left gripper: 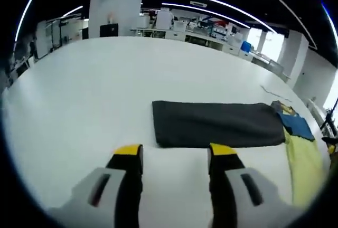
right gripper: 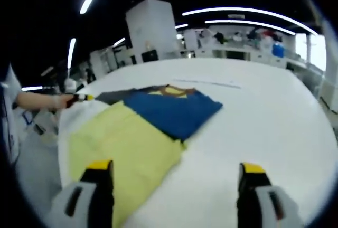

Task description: Fold the garment on the visible template until the final outline fits inside the template.

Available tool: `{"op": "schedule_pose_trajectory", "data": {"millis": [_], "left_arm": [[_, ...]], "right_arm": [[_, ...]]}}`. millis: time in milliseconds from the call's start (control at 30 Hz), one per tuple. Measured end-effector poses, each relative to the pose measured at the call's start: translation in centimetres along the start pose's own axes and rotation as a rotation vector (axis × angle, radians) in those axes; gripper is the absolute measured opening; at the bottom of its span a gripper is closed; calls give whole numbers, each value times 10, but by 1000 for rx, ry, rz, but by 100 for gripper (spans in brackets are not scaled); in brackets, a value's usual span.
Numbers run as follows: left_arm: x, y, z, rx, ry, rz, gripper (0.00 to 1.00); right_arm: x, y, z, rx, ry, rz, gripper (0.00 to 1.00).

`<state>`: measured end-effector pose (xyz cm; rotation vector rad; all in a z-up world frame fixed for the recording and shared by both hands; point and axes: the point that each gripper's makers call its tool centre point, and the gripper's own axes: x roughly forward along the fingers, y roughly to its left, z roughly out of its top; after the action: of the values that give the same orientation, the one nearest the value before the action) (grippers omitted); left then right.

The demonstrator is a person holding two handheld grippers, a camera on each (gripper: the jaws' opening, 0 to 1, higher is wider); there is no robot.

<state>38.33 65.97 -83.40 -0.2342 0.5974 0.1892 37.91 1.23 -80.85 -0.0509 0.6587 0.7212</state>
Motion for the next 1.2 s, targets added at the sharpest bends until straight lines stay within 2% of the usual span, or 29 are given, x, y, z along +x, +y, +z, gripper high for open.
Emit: {"op": "schedule_pose_trajectory", "data": {"millis": [200,267,333,400,500,733,933,1000,1133,1200], "left_arm": [[7,8,4,-17,-8,43,32],[4,5,3,-43,-6,52,24],[10,7,3,-106,-12,41,15],[9,10,2,-117,-12,57,7],[8,10,1,-159,-22,45,0],[1,20,-5,-190,-22,46,0],[-11,18,-8,-192,-25,41,0],[-21,20,-9,-192,-34,51,0],[-26,23,3,-212,-67,47,0],[-28,20,12,-194,-88,35,0]], "right_arm": [[-4,-1,-10,-26,38,-16,99],[-5,-1,-10,-26,39,-15,99],[-5,-1,-10,-23,40,-16,97],[-5,-1,-12,-28,46,-18,97],[-5,2,-12,-30,48,-17,97],[-6,3,-11,-34,43,-18,96],[-6,6,-8,-31,32,-12,96],[-6,7,-8,-29,28,-8,95],[-6,8,-6,-29,19,-6,95],[-6,10,-5,-26,14,-4,95]]}}
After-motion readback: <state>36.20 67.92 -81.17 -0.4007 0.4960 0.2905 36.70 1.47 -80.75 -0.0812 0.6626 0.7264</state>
